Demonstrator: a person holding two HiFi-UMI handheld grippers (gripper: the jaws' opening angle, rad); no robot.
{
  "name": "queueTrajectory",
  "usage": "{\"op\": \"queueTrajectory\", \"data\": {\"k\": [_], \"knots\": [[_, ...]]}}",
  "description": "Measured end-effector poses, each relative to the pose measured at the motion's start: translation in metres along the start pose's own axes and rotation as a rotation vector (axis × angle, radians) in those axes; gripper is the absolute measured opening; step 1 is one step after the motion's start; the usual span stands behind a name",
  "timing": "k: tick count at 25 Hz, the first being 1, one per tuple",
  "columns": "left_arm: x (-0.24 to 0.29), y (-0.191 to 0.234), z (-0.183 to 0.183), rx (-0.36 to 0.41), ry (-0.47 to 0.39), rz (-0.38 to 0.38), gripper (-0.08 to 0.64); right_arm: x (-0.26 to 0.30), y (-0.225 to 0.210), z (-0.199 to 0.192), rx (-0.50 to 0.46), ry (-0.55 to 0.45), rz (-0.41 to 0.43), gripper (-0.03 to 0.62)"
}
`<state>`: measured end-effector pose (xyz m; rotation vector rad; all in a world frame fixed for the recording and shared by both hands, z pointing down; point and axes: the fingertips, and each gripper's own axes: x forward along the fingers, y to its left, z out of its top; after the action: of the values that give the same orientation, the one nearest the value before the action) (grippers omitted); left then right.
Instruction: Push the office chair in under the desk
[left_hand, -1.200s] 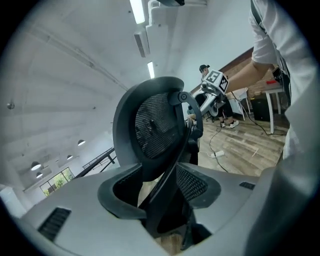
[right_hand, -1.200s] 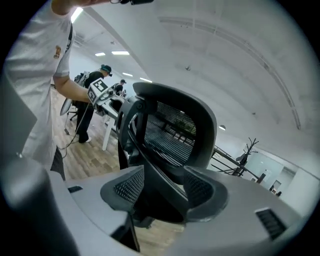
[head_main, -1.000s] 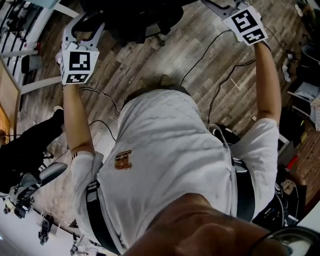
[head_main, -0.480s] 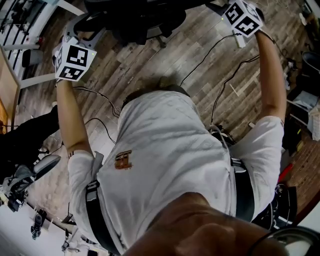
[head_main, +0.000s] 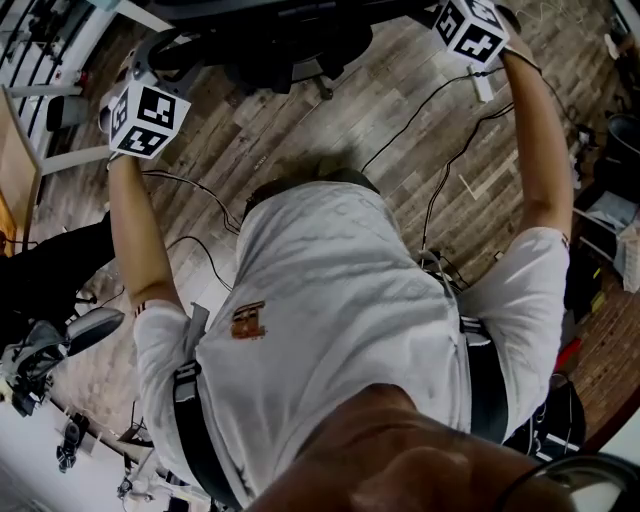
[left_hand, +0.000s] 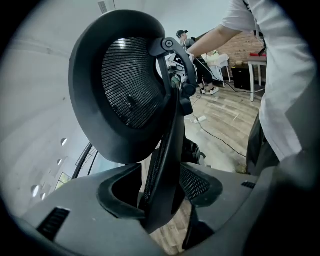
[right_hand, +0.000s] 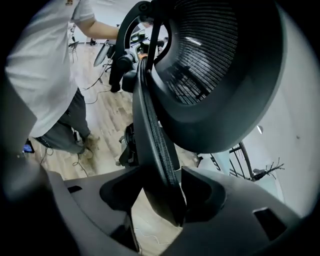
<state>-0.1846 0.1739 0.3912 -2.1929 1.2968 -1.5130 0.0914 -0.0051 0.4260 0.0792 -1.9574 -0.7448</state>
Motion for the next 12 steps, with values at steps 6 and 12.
{"op": "queueTrajectory", "data": {"k": [6,12], "knots": [[0.015,-0.005,-0.011,0.132,0.131,-0.021,0.212,0.009,-0.001,0.002,-0.156,0.01,-0.027,0.161],[0.016,-0.002,-0.006,0.139,0.138,-0.039,0.198,0.005,-0.005,0.0,-0.208,-0.018,-0.041,0.138]]}}
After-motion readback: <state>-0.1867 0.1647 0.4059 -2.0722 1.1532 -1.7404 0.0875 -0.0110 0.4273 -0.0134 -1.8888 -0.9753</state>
